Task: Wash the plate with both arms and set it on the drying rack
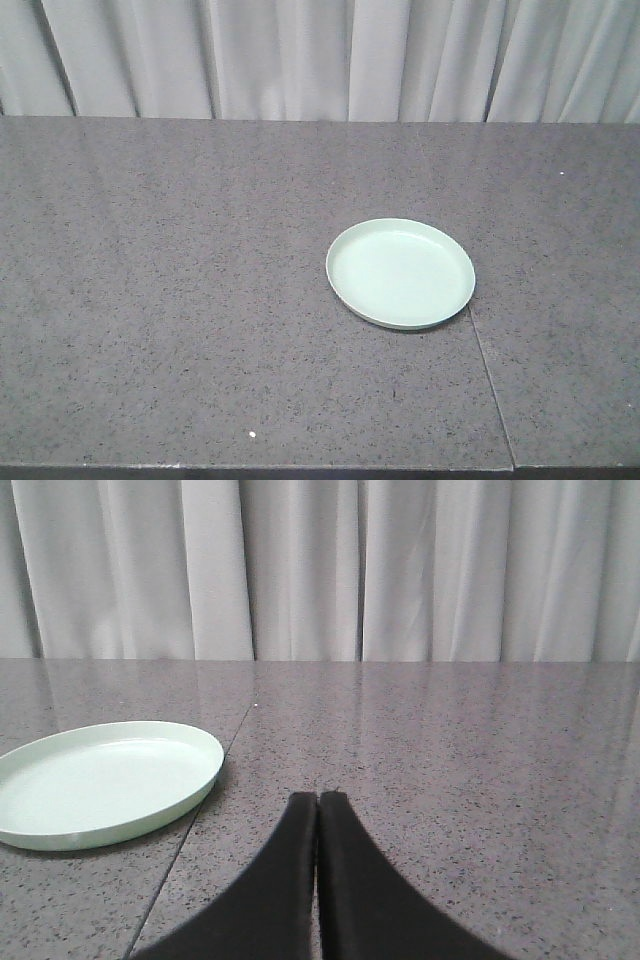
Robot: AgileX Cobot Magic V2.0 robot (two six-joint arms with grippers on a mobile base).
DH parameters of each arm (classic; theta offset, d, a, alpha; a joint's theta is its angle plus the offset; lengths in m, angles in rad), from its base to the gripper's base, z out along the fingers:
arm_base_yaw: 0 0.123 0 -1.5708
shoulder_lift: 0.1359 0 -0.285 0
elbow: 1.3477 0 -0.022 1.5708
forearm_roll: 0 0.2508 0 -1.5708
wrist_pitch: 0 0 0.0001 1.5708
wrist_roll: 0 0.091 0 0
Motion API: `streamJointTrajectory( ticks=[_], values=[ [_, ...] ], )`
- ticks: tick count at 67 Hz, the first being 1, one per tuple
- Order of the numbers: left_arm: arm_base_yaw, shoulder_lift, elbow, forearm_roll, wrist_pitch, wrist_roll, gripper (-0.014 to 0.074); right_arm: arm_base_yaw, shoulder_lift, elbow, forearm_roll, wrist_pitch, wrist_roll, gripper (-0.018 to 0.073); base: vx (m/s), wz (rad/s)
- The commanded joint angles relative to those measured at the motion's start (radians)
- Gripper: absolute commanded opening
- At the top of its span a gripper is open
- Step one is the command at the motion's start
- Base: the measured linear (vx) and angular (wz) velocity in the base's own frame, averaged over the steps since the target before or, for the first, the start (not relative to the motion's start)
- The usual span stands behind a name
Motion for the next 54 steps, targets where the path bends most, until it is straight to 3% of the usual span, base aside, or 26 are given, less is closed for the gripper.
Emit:
streamJointTrajectory(
  ticks=[1, 54],
  values=[
    [-0.002, -0.014, -0.021, -0.002, -0.073, -0.008, -0.0007, -0.006, -0.004, 0.002, -0.009, -0.077, -0.005, -0.0004, 0.0, 0.0],
    [-0.002, -0.014, -0.021, -0.002, -0.073, -0.008, -0.0007, -0.006, -0.004, 0.002, -0.009, -0.077, -0.005, -0.0004, 0.0, 0.0]
  ],
)
